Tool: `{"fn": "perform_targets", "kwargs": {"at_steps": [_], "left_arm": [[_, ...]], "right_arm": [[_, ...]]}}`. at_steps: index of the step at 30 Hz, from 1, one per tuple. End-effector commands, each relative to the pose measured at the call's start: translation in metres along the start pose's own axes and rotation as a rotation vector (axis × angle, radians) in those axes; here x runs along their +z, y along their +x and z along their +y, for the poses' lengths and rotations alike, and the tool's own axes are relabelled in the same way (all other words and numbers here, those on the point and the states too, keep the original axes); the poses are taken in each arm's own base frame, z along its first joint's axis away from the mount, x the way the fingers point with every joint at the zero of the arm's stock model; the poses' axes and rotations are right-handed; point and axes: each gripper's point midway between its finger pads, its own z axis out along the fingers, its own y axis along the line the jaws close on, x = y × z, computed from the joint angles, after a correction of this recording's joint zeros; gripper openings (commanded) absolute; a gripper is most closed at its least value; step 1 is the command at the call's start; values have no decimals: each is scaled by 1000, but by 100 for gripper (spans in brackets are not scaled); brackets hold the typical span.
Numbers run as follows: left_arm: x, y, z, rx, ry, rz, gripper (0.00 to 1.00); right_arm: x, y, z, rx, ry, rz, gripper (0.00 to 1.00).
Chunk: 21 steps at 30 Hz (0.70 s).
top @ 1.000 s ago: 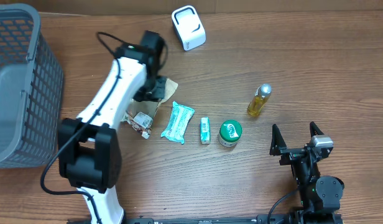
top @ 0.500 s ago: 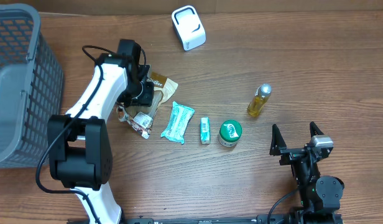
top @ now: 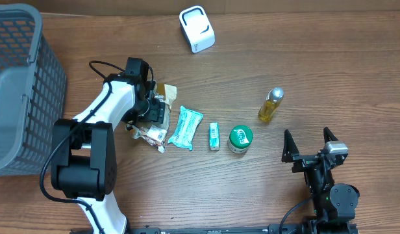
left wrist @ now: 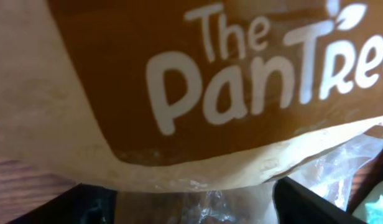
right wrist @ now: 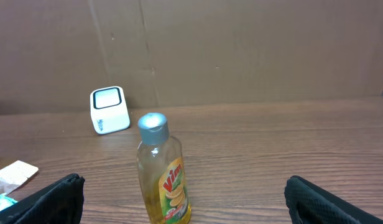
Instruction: Scan the item barcode
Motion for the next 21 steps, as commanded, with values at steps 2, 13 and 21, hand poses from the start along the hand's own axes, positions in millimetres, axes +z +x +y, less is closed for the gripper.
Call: {"fn": "perform_targets", "kwargs": {"at_steps": [2,13,21], "left_arm": [[-27,-17,2,-6,-20,-20,96],[-72,-22,-6,-68,14,7,42],[-23,-2,4,-88,-32,24,29]], "right_arm": [[0,3,-2,-8,6,-1,100],[0,3,-2,-8,6,-1,100],[0,3,-2,-8,6,-1,100]]}}
